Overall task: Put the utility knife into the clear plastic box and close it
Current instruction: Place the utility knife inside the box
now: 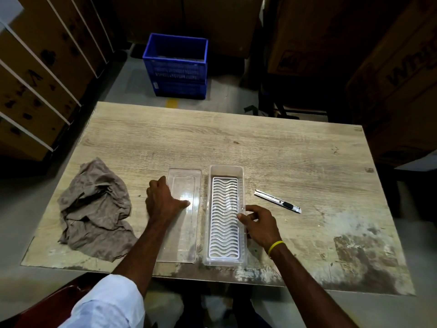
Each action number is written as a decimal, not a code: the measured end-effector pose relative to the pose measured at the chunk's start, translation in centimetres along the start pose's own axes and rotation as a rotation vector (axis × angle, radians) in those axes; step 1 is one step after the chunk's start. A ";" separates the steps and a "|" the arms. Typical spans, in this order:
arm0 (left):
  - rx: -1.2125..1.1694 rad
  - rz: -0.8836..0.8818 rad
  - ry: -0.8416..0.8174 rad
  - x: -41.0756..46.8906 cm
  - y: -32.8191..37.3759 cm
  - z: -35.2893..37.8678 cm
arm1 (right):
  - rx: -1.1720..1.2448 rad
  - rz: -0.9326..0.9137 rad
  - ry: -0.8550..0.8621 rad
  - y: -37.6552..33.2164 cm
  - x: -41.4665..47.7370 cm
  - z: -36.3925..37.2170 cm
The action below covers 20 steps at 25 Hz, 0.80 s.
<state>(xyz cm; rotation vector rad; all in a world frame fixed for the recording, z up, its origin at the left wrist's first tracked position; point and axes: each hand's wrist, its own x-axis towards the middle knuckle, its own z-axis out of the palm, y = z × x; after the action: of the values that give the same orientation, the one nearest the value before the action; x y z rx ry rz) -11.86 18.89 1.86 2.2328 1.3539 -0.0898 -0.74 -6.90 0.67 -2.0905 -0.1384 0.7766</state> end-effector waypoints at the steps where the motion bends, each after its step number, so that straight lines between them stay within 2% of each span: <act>1: 0.021 0.012 0.025 -0.2 0.0 0.0 | 0.009 -0.006 0.003 -0.1 -0.1 -0.1; 3: -0.030 0.069 0.079 -1.3 0.4 0.1 | 0.040 -0.016 0.030 -0.3 -0.2 -0.7; 5: -0.221 0.123 0.071 -3.4 1.3 0.2 | 0.027 -0.050 0.118 -0.3 0.0 -2.0; 9: -0.544 -0.032 -0.155 -8.5 2.3 0.9 | 0.040 -0.041 0.382 0.7 1.1 -6.1; 12: -0.634 -0.105 -0.242 -10.8 1.4 2.4 | -0.063 -0.003 0.478 1.4 2.6 -9.2; 14: -0.662 -0.133 -0.232 -11.6 1.0 3.1 | -0.168 -0.003 0.478 1.6 3.6 -10.4; 20: -0.688 -0.157 -0.188 -12.4 0.7 3.5 | -0.466 -0.057 0.335 3.1 5.3 -10.9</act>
<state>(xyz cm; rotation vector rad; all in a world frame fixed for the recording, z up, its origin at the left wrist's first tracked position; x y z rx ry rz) -16.67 6.99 3.02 1.5076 1.2173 0.0975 9.23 -14.54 0.30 -2.6129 -0.2085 0.3705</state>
